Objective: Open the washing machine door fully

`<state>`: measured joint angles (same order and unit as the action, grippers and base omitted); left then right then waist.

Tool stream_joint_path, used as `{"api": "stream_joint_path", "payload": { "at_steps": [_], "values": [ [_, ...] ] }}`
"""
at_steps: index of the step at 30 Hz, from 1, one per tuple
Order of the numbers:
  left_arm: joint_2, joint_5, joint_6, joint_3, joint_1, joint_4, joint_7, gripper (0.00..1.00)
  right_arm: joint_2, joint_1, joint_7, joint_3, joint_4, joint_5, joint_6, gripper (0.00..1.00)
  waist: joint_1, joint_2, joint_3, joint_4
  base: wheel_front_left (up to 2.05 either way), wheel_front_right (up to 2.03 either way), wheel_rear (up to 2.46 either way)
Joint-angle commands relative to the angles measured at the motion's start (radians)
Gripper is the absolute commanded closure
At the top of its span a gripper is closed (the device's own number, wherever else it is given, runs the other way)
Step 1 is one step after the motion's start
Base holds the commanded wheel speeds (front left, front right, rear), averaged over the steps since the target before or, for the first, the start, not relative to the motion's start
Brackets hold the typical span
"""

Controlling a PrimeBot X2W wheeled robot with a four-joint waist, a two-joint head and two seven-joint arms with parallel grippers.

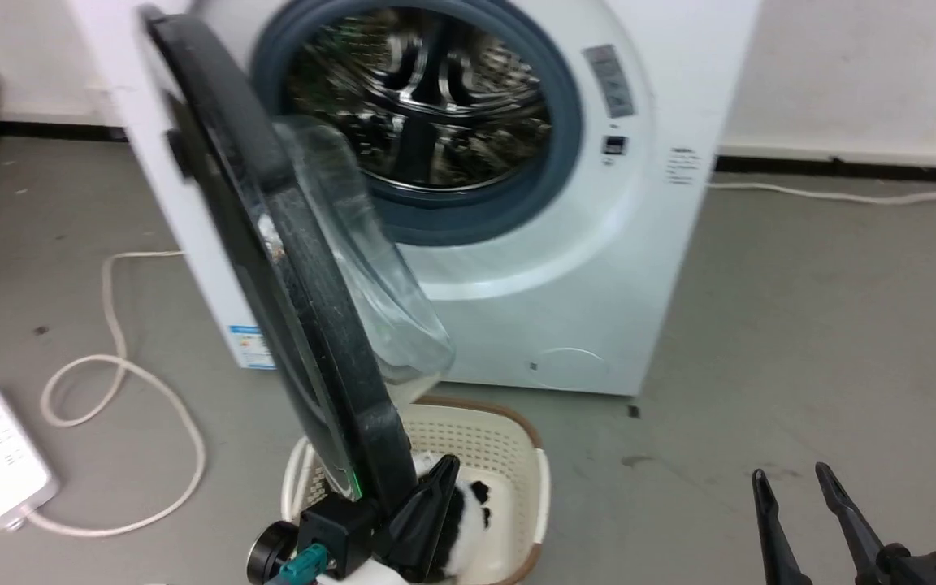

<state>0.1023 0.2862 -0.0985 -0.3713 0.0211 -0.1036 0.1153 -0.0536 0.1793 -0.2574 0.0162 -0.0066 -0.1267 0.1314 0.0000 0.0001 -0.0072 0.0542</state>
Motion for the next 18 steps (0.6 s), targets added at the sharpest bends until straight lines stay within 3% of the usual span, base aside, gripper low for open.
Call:
{"api": "stream_joint_path", "payload": {
  "at_steps": [1, 11, 18],
  "values": [
    [0.016, 0.002, 0.013, 0.017, -0.007, -0.005, 0.007, 1.0, 0.003, 0.005, -0.004, 0.0, 0.005, -0.006, -0.001, 0.0, 0.0, -0.0001, -0.019, 0.051, 0.0, 0.0, 0.0],
    [0.045, 0.012, 0.045, 0.04, -0.044, 0.029, -0.008, 1.0, 0.003, 0.009, -0.004, -0.008, 0.029, -0.014, -0.001, 0.0, 0.0, -0.0001, -0.049, 0.252, 0.0, 0.0, 0.0],
    [0.086, 0.041, 0.072, 0.109, -0.035, 0.029, -0.017, 1.0, 0.003, 0.004, -0.004, -0.034, 0.04, -0.015, -0.001, 0.0, 0.0, -0.0001, -0.035, 0.347, 0.0, 0.0, 0.0]
  ]
}}
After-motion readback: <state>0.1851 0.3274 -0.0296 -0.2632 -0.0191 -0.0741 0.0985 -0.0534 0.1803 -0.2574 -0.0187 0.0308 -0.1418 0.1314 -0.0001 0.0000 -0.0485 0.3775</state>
